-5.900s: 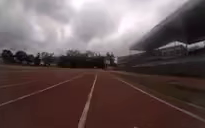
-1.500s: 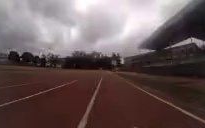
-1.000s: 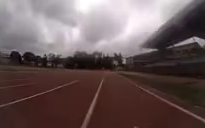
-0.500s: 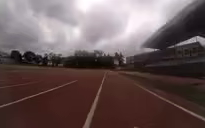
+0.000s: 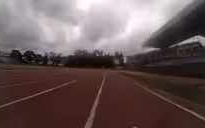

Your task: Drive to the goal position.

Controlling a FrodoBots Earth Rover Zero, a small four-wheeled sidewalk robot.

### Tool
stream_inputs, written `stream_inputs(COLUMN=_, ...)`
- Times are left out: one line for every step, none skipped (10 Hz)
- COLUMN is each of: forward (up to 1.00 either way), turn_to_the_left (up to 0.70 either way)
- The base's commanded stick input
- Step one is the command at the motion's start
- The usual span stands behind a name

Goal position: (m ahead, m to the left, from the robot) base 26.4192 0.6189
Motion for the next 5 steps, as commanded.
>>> stream_inputs(forward=0.70, turn_to_the_left=0.00)
stream_inputs(forward=0.70, turn_to_the_left=0.00)
stream_inputs(forward=0.70, turn_to_the_left=0.00)
stream_inputs(forward=0.70, turn_to_the_left=0.00)
stream_inputs(forward=0.70, turn_to_the_left=0.00)
